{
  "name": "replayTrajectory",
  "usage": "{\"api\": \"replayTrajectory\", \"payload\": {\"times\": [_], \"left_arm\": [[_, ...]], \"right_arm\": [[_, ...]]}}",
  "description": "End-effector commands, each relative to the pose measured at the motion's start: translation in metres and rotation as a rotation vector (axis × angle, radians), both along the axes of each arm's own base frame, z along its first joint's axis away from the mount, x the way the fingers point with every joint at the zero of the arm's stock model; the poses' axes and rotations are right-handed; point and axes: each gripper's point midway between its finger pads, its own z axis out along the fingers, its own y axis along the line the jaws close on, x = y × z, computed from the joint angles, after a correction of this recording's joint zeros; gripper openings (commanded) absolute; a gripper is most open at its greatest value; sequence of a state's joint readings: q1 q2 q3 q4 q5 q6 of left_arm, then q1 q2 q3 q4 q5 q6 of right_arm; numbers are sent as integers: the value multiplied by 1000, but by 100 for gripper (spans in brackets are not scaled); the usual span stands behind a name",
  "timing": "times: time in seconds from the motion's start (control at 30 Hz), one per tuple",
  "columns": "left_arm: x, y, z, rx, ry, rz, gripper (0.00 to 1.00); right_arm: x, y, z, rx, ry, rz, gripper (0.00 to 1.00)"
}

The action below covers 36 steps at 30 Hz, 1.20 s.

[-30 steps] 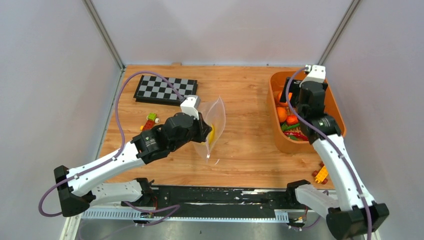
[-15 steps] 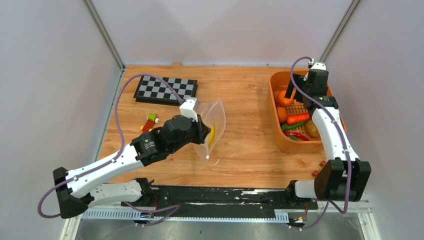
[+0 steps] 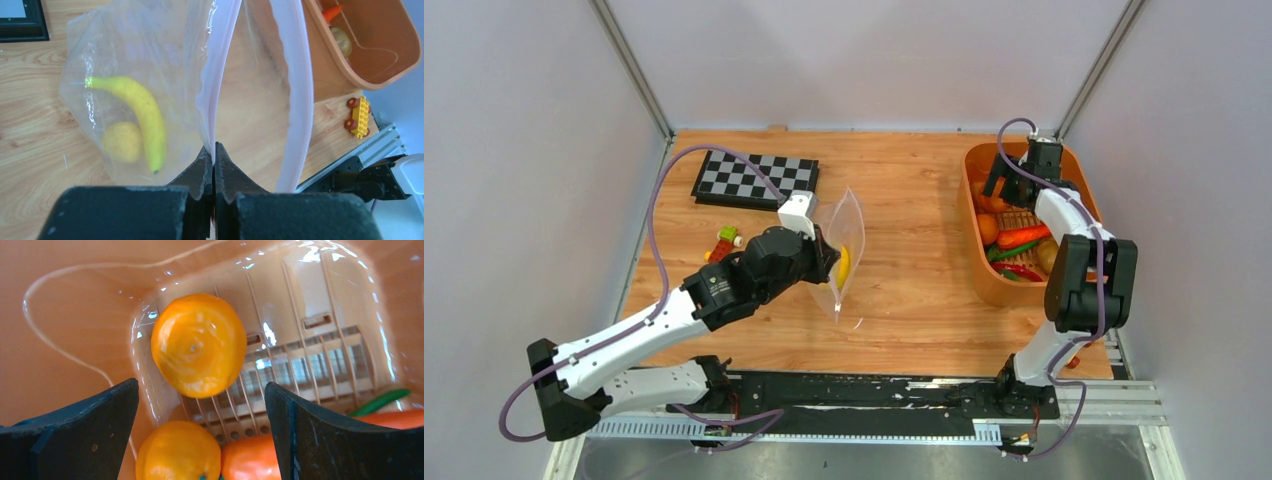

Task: Place the food in the zip-top bag and seal the zipper
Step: Pick up the fake fruit from the bin.

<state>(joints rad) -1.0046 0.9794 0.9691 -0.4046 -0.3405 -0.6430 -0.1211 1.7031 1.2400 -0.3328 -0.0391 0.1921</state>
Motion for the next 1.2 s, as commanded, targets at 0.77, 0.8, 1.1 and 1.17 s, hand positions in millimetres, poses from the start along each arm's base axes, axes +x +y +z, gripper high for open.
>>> {"api": "replayTrajectory", "payload": {"times": [0.77, 0.8, 1.1, 1.17], "left_arm": [[-5, -13, -1, -6, 31, -65, 0], [-6, -12, -2, -6, 33, -65, 0], [-11, -8, -10, 1, 41, -76, 0], [-14, -8, -8, -1, 43, -92, 0]], "right_arm": [[39, -5, -16, 33, -47, -19, 62], [35, -5, -10, 30, -56, -25, 61], [-17, 1, 13, 60, -132, -79, 60], [-28, 2, 19, 65, -152, -91, 59]]}}
